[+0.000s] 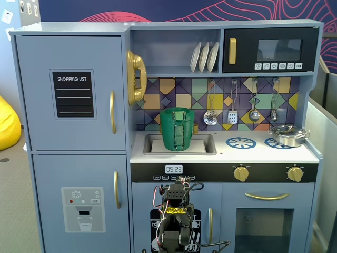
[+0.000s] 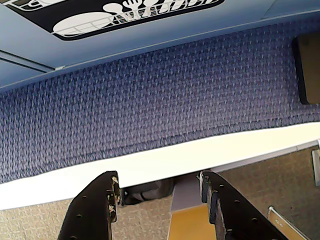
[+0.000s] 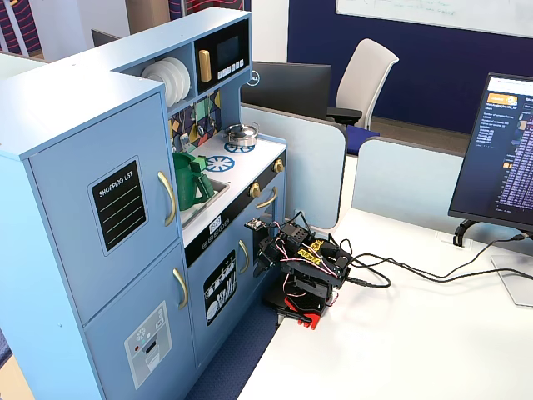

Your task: Take off the lid from the green recipient and place it on the counter

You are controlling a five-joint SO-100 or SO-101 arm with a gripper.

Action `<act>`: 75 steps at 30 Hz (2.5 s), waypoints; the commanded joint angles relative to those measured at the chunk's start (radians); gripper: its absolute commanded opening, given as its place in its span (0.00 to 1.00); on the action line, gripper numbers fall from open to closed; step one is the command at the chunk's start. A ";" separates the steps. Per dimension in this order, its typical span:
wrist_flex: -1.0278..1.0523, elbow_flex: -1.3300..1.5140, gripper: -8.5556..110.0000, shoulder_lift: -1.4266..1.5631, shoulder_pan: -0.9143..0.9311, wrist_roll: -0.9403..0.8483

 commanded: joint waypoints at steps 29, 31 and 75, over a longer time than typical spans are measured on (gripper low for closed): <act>-0.660 -0.399 0.07 -0.037 0.034 -0.014; -0.672 -0.471 0.07 -0.060 0.029 -0.072; -1.233 -1.154 0.39 -0.914 0.017 -0.184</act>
